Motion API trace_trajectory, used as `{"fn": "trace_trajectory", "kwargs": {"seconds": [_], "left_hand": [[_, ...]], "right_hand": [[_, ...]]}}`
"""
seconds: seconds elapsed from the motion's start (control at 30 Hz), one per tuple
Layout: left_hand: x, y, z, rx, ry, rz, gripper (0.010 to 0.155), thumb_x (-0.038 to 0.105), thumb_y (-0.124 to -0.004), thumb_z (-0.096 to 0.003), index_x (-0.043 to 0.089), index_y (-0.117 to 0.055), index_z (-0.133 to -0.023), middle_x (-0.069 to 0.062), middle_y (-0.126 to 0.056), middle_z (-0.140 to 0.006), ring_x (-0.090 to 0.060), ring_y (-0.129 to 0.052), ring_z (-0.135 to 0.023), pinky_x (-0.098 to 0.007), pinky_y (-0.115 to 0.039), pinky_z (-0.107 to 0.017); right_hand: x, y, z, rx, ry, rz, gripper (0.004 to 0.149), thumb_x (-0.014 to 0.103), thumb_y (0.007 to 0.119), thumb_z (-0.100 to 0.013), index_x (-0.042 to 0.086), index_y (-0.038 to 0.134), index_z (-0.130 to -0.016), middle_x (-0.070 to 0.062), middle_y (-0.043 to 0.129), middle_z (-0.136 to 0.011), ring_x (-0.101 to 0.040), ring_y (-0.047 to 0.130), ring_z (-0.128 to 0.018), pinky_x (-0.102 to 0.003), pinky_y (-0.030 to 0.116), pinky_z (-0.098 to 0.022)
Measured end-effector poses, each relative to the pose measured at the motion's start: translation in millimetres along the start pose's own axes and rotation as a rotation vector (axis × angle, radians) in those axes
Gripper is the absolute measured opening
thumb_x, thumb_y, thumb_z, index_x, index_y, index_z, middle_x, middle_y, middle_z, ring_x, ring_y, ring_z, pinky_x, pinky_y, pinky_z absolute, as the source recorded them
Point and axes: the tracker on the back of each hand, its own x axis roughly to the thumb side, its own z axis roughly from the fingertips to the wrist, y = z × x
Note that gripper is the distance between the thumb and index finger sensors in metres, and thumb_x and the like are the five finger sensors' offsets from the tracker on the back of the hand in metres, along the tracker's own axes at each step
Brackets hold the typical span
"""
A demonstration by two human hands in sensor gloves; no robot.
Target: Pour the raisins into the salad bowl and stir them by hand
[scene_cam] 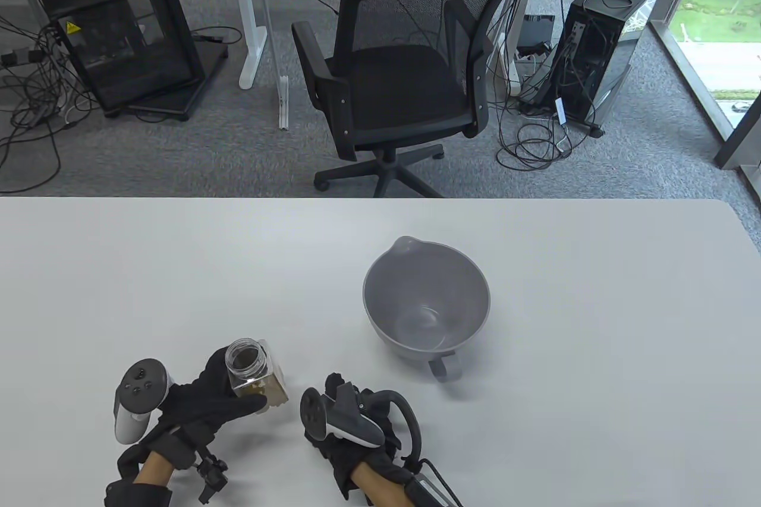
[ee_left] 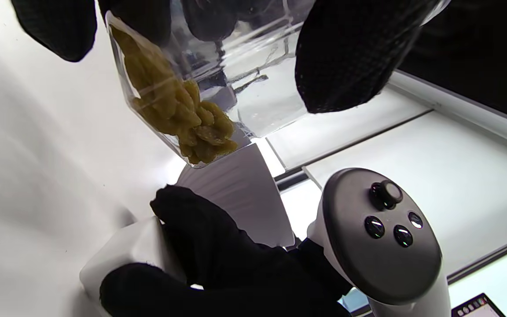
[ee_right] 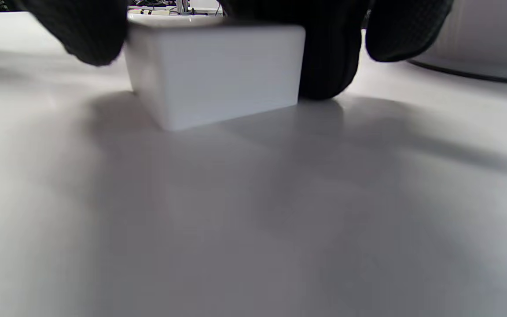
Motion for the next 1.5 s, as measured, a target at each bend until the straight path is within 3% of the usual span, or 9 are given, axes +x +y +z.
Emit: {"fn": "trace_trajectory", "kwargs": {"seconds": [0.1,0.17,0.37,0.47,0.63,0.83,1.03,1.37,1.5], "left_hand": [[0.1,-5.4,-1.6,-0.028,-0.001,-0.018,0.091,0.043,-0.096,-0.0466,0.014,-0.036,-0.109,-0.02,-0.05,-0.114,-0.059,-0.065,-0.098,-0.073,-0.07,-0.061],[0.5,-8.0,-2.2,-0.045,0.002,-0.045,0.091,0.043,-0.096,-0.0465,0.014,-0.036,-0.109,-0.02,-0.05,-0.114,-0.059,-0.065,-0.097,-0.073,-0.069,-0.061],[1.5,-14.1,-3.6,-0.085,0.005,-0.073,0.091,0.043,-0.096,-0.0468,0.014,-0.036,-0.109,-0.02,-0.05,-0.114,-0.059,-0.065,-0.098,-0.073,-0.069,-0.061],[1.5,-16.4,-4.8,-0.093,0.008,-0.081,0.091,0.043,-0.095,-0.0469,0.014,-0.035,-0.109,-0.02,-0.05,-0.115,-0.059,-0.064,-0.098,-0.073,-0.069,-0.062],[-2.1,-22.3,-7.1,-0.133,0.036,-0.113,0.091,0.043,-0.096,-0.0467,0.014,-0.036,-0.109,-0.02,-0.05,-0.114,-0.059,-0.065,-0.097,-0.074,-0.068,-0.061],[-3.4,-27.5,-7.3,-0.193,0.046,-0.121,0.091,0.043,-0.096,-0.0466,0.015,-0.036,-0.109,-0.02,-0.051,-0.114,-0.059,-0.065,-0.097,-0.074,-0.068,-0.061],[-3.2,-31.3,-7.7,-0.281,0.068,-0.115,0.09,0.044,-0.096,-0.0468,0.021,-0.035,-0.109,-0.024,-0.05,-0.115,-0.067,-0.059,-0.097,-0.083,-0.06,-0.06],[-4.7,-14.4,-2.8,-0.327,0.06,-0.018,0.089,0.047,-0.099,-0.0443,0.03,-0.039,-0.109,-0.025,-0.056,-0.112,-0.069,-0.064,-0.094,-0.086,-0.059,-0.056],[-2.0,-3.7,-0.1,-0.357,0.039,0.06,0.093,0.044,-0.101,-0.044,0.031,-0.037,-0.111,-0.024,-0.054,-0.112,-0.063,-0.071,-0.091,-0.073,-0.075,-0.058]], "right_hand": [[-5.5,-17.5,6.1,-0.012,-0.017,-0.104,0.09,0.065,0.062,-0.052,0.006,0.028,-0.11,-0.022,0.057,-0.108,-0.043,0.07,-0.089,-0.066,0.057,-0.064],[-17.3,-43.0,17.8,-0.173,0.019,-0.227,0.089,0.065,0.062,-0.051,0.006,0.03,-0.11,-0.023,0.056,-0.108,-0.044,0.07,-0.088,-0.064,0.059,-0.063],[-102.3,-83.4,65.6,-0.916,0.506,-0.337,0.088,0.064,0.06,-0.05,0.001,0.039,-0.108,-0.033,0.048,-0.109,-0.054,0.06,-0.09,-0.07,0.05,-0.063],[-165.1,-51.0,62.6,-0.566,0.754,-0.515,0.096,0.069,0.052,-0.05,-0.008,0.042,-0.106,-0.042,0.044,-0.107,-0.064,0.056,-0.09,-0.078,0.044,-0.059],[-199.0,11.4,37.7,-0.148,0.503,-1.631,0.068,0.064,0.058,-0.058,0.004,0.087,-0.072,-0.035,0.06,-0.106,-0.064,0.049,-0.092,-0.077,0.039,-0.061],[-187.3,-10.7,29.1,-0.39,0.482,-1.278,0.054,0.06,0.063,-0.056,0.014,0.089,-0.046,-0.016,0.098,-0.063,-0.046,0.075,-0.085,-0.069,0.057,-0.061],[-141.4,-31.2,-8.9,-0.218,0.035,-1.456,0.055,0.063,0.063,-0.056,0.016,0.088,-0.048,-0.014,0.098,-0.064,-0.039,0.077,-0.088,-0.066,0.059,-0.063],[-114.7,-10.8,-44.5,-0.104,-0.033,-1.343,0.055,0.065,0.068,-0.053,0.015,0.089,-0.042,-0.015,0.1,-0.056,-0.039,0.083,-0.081,-0.066,0.062,-0.061],[-121.0,-1.9,-44.1,-0.087,-0.024,-1.409,0.056,0.065,0.069,-0.053,0.014,0.089,-0.042,-0.016,0.1,-0.056,-0.041,0.082,-0.081,-0.067,0.06,-0.06]]}}
